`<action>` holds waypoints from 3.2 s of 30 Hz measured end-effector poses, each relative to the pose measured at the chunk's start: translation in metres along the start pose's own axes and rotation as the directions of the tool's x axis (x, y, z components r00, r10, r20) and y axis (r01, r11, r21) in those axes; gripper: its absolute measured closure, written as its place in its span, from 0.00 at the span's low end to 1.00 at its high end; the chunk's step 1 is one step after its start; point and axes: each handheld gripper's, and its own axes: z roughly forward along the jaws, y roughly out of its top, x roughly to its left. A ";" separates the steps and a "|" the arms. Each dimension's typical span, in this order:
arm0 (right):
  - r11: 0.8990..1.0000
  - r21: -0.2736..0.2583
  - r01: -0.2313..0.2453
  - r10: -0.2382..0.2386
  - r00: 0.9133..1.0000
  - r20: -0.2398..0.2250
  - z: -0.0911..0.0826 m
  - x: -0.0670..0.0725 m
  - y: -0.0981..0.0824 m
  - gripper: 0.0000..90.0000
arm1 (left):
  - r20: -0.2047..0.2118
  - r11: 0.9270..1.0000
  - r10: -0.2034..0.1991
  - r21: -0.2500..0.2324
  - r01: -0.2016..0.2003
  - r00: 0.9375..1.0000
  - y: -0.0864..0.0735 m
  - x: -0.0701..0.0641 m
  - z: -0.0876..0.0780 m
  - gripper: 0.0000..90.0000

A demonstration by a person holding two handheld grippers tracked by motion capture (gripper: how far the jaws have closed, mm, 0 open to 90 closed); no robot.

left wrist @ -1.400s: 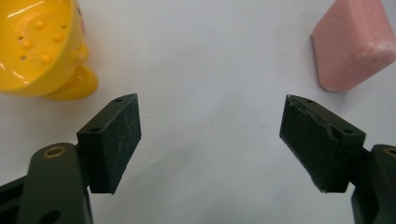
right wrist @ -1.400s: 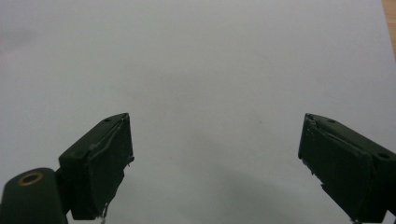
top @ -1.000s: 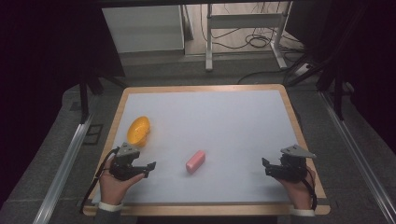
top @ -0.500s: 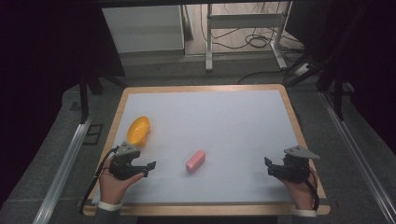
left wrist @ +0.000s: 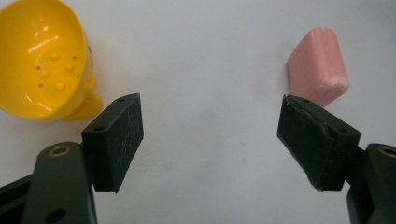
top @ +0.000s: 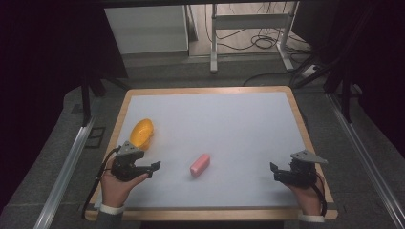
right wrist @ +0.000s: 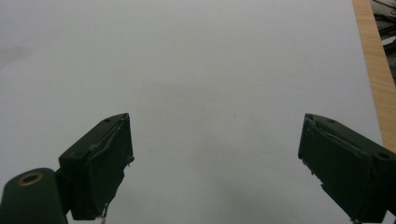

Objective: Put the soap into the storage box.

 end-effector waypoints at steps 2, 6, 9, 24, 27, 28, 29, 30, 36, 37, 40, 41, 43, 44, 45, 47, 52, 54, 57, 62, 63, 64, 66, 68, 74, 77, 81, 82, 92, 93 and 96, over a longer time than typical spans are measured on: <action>1.000 0.005 -0.003 0.003 1.000 -0.005 0.001 0.000 -0.001 0.11 | 0.002 1.000 0.004 -0.005 -0.004 1.000 0.005 -0.002 -0.002 0.26; 1.000 0.014 -0.001 0.001 1.000 -0.007 0.002 0.001 -0.001 0.11 | 0.008 1.000 0.023 -0.007 -0.023 1.000 0.012 -0.005 -0.006 0.26; 1.000 0.015 0.000 0.001 1.000 -0.006 0.002 0.001 -0.002 0.11 | 0.014 0.999 0.040 -0.010 -0.040 0.999 0.016 -0.007 -0.006 0.26; 1.000 -0.001 -0.010 0.010 1.000 0.024 0.000 0.001 -0.002 0.11 | 0.028 0.995 0.099 0.021 -0.100 0.995 0.035 -0.019 0.003 0.25; 1.000 -0.001 -0.010 0.010 1.000 0.026 0.000 0.001 -0.002 0.11 | 0.028 0.993 0.114 0.039 -0.115 0.993 0.039 -0.021 0.006 0.25; 1.000 -0.001 -0.010 0.010 1.000 0.028 0.000 0.000 -0.002 0.11 | 0.030 0.992 0.117 0.041 -0.118 0.993 0.040 -0.021 0.007 0.25; 1.000 -0.001 -0.010 0.010 1.000 0.028 0.000 0.000 -0.002 0.11 | 0.030 0.992 0.117 0.041 -0.118 0.993 0.040 -0.021 0.007 0.25; 1.000 0.005 -0.013 0.013 0.999 0.029 0.001 0.000 -0.002 0.11 | 0.034 0.991 0.122 0.049 -0.123 0.992 0.040 -0.023 0.010 0.25; 1.000 0.007 -0.011 0.011 1.000 0.028 0.001 0.001 -0.003 0.11 | 0.050 0.985 0.145 0.084 -0.149 0.988 0.041 -0.030 0.023 0.25; 1.000 0.008 -0.011 0.011 1.000 0.027 0.002 0.001 -0.003 0.11 | 0.050 0.985 0.145 0.084 -0.149 0.988 0.041 -0.030 0.023 0.25; 1.000 0.011 -0.009 0.009 1.000 0.026 0.003 0.001 -0.003 0.11 | 0.060 0.984 0.148 0.092 -0.153 0.987 0.045 -0.032 0.030 0.25; 1.000 0.012 -0.009 0.009 1.000 0.025 0.003 0.002 -0.003 0.11 | 0.059 0.983 0.150 0.097 -0.155 0.987 0.046 -0.033 0.032 0.25; 1.000 0.017 -0.008 0.008 1.000 0.025 0.004 0.002 -0.004 0.11 | 0.062 0.982 0.153 0.101 -0.159 0.986 0.047 -0.035 0.036 0.25; 1.000 0.019 -0.009 0.008 1.000 0.025 0.004 0.002 -0.004 0.11 | 0.070 0.982 0.154 0.103 -0.160 0.986 0.048 -0.037 0.037 0.25; 1.000 0.020 -0.008 0.008 1.000 0.027 0.005 0.002 -0.004 0.11 | 0.072 0.981 0.158 0.105 -0.165 0.985 0.049 -0.039 0.039 0.25; 1.000 0.021 -0.008 0.007 1.000 0.030 0.005 0.001 -0.004 0.11 | 0.078 0.979 0.163 0.112 -0.171 0.984 0.051 -0.042 0.044 0.24; 1.000 0.018 -0.009 0.008 1.000 0.027 0.004 0.001 -0.004 0.11 | 0.082 0.974 0.183 0.122 -0.192 0.980 0.053 -0.049 0.052 0.24; 1.000 0.017 -0.005 0.005 1.000 0.023 0.004 0.002 -0.004 0.11 | 0.089 0.974 0.185 0.118 -0.194 0.979 0.056 -0.054 0.056 0.24; 1.000 0.018 0.000 -0.001 1.000 0.023 0.005 0.002 -0.004 0.11 | 0.095 0.972 0.192 0.122 -0.202 0.977 0.059 -0.058 0.060 0.24; 1.000 0.021 0.000 0.000 1.000 0.029 0.006 0.002 -0.004 0.11 | 0.105 0.971 0.192 0.124 -0.204 0.976 0.062 -0.062 0.066 0.24; 1.000 0.023 0.000 0.000 1.000 0.029 0.006 0.002 -0.004 0.11 | 0.106 0.972 0.190 0.120 -0.202 0.976 0.063 -0.063 0.067 0.24; 1.000 0.026 -0.002 0.001 0.999 0.032 0.006 0.002 -0.005 0.11 | 0.107 0.972 0.191 0.116 -0.203 0.976 0.064 -0.064 0.067 0.24; 1.000 0.029 -0.001 0.000 0.999 0.032 0.006 0.002 -0.005 0.11 | 0.110 0.971 0.195 0.116 -0.208 0.975 0.065 -0.066 0.070 0.24; 1.000 0.029 0.000 -0.001 1.000 0.031 0.007 0.002 -0.005 0.11 | 0.116 0.971 0.196 0.117 -0.209 0.974 0.066 -0.069 0.072 0.24; 0.999 0.035 0.005 -0.005 1.000 0.024 0.007 0.004 -0.004 0.11 | 0.132 0.971 0.185 0.131 -0.202 0.974 0.063 -0.071 0.084 0.24; 0.999 0.037 0.007 -0.008 1.000 0.027 0.008 0.005 -0.005 0.11 | 0.149 0.972 0.176 0.130 -0.196 0.973 0.062 -0.075 0.089 0.25; 0.999 0.031 0.006 -0.007 1.000 0.025 0.007 0.004 -0.004 0.11 | 0.154 0.969 0.175 0.147 -0.198 0.972 0.060 -0.078 0.096 0.25; 1.000 0.029 0.006 -0.007 1.000 0.026 0.007 0.004 -0.004 0.11 | 0.147 0.965 0.187 0.157 -0.209 0.971 0.060 -0.080 0.098 0.25; 0.999 0.036 0.007 -0.008 1.000 0.028 0.008 0.004 -0.005 0.11 | 0.152 0.959 0.191 0.183 -0.218 0.970 0.061 -0.091 0.112 0.26; 0.999 0.036 0.008 -0.009 1.000 0.028 0.008 0.005 -0.005 0.11 | 0.156 0.958 0.190 0.185 -0.217 0.969 0.060 -0.092 0.114 0.26; 0.999 0.038 0.009 -0.010 1.000 0.028 0.009 0.005 -0.005 0.11 | 0.153 0.958 0.186 0.191 -0.214 0.971 0.059 -0.093 0.117 0.26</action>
